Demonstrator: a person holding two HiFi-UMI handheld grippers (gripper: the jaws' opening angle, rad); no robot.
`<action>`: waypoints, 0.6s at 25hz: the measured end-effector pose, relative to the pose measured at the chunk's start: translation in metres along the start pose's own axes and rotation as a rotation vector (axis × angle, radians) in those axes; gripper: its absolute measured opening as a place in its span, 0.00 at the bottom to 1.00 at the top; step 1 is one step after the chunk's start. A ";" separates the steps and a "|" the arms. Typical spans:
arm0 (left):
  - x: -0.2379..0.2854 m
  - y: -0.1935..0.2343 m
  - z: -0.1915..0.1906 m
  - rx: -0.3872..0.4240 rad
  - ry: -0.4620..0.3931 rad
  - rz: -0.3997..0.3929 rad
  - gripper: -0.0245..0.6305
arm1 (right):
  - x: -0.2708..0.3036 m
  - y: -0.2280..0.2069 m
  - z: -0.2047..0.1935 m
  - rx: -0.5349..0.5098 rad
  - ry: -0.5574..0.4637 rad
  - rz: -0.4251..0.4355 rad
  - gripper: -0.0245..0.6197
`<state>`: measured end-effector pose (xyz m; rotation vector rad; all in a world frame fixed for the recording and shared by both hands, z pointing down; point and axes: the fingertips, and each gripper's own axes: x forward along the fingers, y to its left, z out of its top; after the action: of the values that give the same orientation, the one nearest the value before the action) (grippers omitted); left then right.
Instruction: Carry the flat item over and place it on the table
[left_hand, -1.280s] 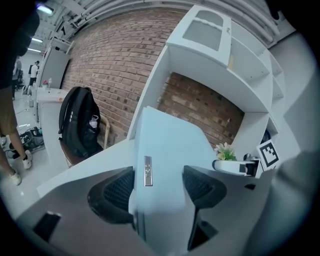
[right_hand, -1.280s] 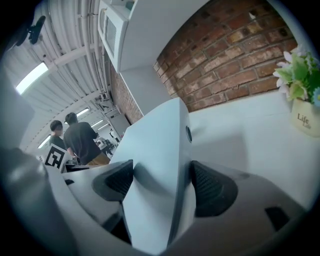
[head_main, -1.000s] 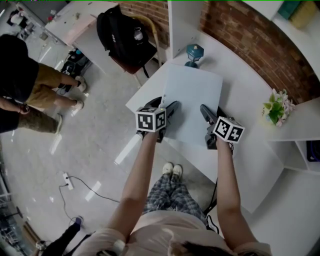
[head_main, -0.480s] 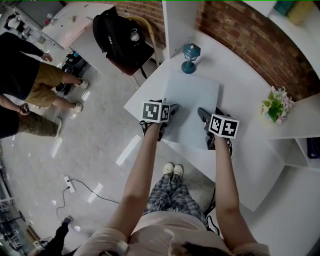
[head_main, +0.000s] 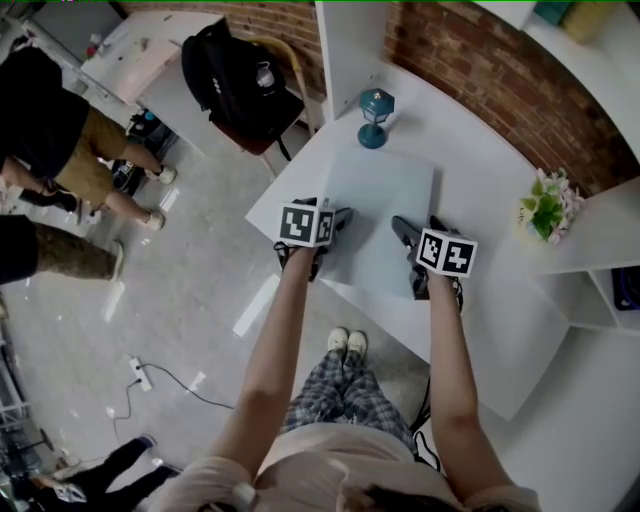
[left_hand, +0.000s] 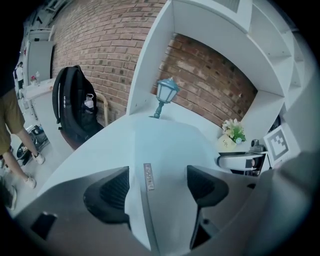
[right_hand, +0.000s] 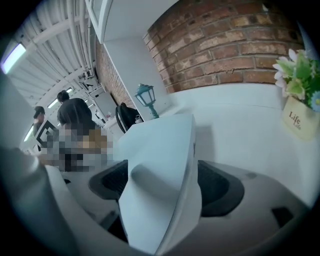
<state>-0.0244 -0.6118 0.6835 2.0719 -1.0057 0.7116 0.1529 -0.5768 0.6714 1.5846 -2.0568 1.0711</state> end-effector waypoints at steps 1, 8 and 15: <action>-0.002 0.000 0.002 0.010 -0.006 0.002 0.57 | -0.003 -0.001 0.002 0.003 -0.013 0.000 0.71; -0.056 -0.015 0.027 0.113 -0.164 0.018 0.57 | -0.054 0.009 0.030 -0.019 -0.140 0.004 0.71; -0.136 -0.055 0.056 0.200 -0.464 -0.002 0.43 | -0.139 0.041 0.064 -0.149 -0.372 0.046 0.65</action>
<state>-0.0439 -0.5735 0.5322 2.4796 -1.2209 0.3418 0.1717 -0.5248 0.5233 1.7717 -2.3552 0.6526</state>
